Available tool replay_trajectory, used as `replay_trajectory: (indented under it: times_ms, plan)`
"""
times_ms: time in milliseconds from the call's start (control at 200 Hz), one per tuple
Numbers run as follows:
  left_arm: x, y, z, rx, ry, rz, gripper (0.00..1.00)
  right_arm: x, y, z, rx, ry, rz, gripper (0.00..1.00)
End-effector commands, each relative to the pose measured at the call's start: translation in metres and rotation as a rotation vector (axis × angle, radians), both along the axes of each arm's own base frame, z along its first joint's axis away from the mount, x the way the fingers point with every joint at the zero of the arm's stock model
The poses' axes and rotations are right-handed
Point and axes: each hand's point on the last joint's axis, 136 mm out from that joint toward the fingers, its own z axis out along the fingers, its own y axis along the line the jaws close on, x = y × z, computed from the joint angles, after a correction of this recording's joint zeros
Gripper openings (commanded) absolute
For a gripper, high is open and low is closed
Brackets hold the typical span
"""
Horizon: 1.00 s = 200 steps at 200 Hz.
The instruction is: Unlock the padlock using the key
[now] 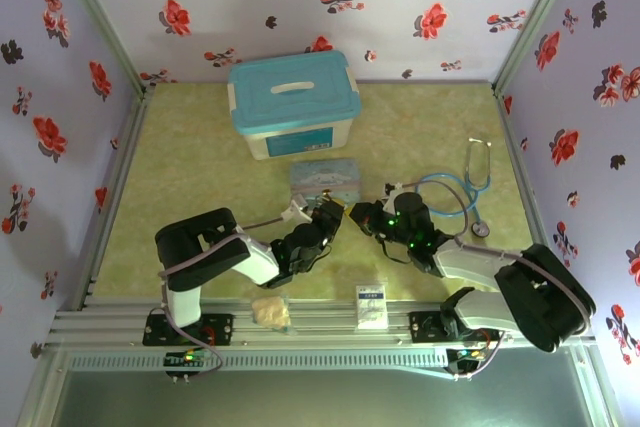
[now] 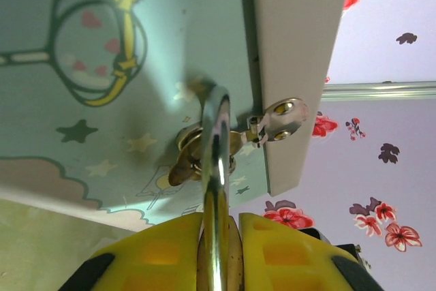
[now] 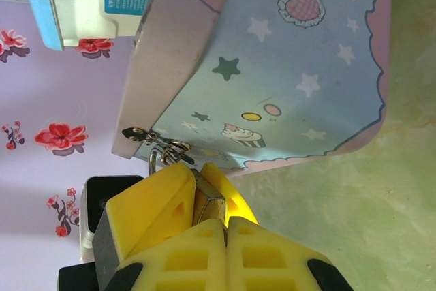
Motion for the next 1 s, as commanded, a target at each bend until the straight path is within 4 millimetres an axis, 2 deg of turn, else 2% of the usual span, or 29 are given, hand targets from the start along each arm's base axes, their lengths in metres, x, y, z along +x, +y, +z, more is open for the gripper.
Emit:
replay_trajectory:
  times_ms: [0,95,175,290,400,530,685,850,995]
  plan:
    - [-0.038,-0.047,0.031,-0.116,-0.033,-0.221,0.0,0.009,0.02,0.038,0.096,-0.076,0.042,0.0]
    - [-0.036,-0.041,0.031,-0.11,-0.034,-0.204,0.0,0.008,0.015,0.046,0.086,-0.1,0.023,0.04]
    - [-0.033,-0.035,0.028,-0.099,-0.032,-0.19,0.0,0.005,0.005,0.042,0.01,-0.093,0.001,0.07]
    - [-0.032,-0.033,0.025,-0.1,-0.024,-0.177,0.0,0.0,-0.009,0.029,-0.05,-0.058,-0.033,0.22]
    - [-0.032,-0.033,0.028,-0.101,-0.029,-0.177,0.0,-0.005,-0.011,0.015,-0.057,-0.023,-0.034,0.22]
    - [-0.031,-0.029,0.021,-0.095,-0.012,-0.164,0.0,-0.008,-0.015,-0.003,-0.086,0.0,-0.033,0.22]
    - [-0.029,-0.023,0.017,-0.084,-0.01,-0.152,0.0,-0.011,-0.025,-0.009,-0.193,-0.032,-0.015,0.23]
    - [-0.027,-0.02,0.015,-0.079,-0.005,-0.144,0.0,-0.017,-0.048,-0.018,-0.366,-0.093,0.023,0.28]
    - [-0.027,-0.02,0.014,-0.072,-0.006,-0.145,0.0,-0.023,-0.046,-0.014,-0.418,-0.173,0.137,0.26]
